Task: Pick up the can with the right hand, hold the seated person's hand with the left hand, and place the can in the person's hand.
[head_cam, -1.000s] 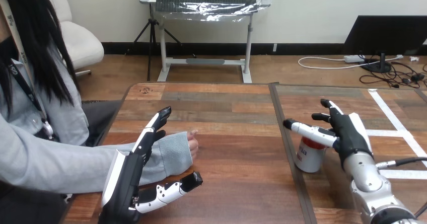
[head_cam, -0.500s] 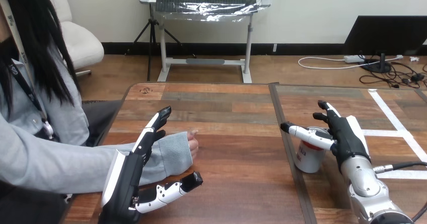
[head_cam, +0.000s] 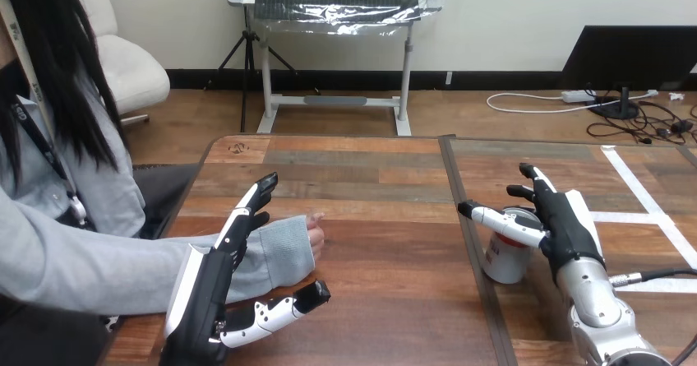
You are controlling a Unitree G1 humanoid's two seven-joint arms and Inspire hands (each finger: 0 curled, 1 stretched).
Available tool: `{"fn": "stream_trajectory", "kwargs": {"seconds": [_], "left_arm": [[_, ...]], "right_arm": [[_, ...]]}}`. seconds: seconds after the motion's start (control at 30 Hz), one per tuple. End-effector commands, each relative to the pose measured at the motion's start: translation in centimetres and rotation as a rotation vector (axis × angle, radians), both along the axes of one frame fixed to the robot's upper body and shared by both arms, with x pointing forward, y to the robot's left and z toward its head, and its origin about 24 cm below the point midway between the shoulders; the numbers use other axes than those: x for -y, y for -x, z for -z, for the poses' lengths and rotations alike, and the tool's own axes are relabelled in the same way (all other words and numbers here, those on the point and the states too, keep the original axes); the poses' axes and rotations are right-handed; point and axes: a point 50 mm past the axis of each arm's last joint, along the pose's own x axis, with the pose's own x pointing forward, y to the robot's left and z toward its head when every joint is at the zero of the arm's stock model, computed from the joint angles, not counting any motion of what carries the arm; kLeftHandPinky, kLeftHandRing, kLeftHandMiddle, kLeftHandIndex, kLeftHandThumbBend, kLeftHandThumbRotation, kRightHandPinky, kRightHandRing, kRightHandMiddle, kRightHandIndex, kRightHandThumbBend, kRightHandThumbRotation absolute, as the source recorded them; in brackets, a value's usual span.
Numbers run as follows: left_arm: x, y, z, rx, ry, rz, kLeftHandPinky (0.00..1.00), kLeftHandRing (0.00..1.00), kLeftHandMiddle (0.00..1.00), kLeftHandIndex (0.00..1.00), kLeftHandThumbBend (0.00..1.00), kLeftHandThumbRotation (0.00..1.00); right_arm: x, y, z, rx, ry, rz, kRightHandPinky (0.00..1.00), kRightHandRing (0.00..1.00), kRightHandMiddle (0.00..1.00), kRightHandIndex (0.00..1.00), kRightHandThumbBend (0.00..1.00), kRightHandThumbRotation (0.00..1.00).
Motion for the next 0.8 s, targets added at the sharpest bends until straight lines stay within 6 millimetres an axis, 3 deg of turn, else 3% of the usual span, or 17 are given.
{"fn": "stream_trajectory", "kwargs": {"seconds": [0.0, 0.13, 0.33, 0.77], "left_arm": [[0.26, -1.60, -1.83, 0.104, 0.015, 0.015, 0.88, 0.94, 0.94, 0.92, 1.00, 0.50], [0.25, -1.62, -1.82, 0.102, 0.017, 0.014, 0.88, 0.94, 0.94, 0.92, 1.00, 0.50], [0.25, -1.64, -1.80, 0.100, 0.023, 0.011, 0.88, 0.93, 0.93, 0.91, 1.00, 0.51], [0.22, -1.75, -1.88, 0.101, 0.024, 0.017, 0.89, 0.94, 0.93, 0.91, 1.00, 0.50]], "right_arm": [[-0.59, -0.19, -0.26, 0.033, -0.013, -0.009, 0.70, 0.83, 0.92, 0.98, 1.00, 0.41], [-0.60, -0.06, -0.13, 0.034, -0.027, -0.009, 0.76, 0.88, 0.93, 0.98, 1.00, 0.43], [-0.55, 0.14, 0.04, 0.034, -0.036, -0.007, 0.75, 0.87, 0.92, 0.98, 1.00, 0.45], [-0.47, 0.61, 0.38, 0.042, -0.050, -0.005, 0.83, 0.93, 0.96, 0.99, 1.00, 0.49]]}}
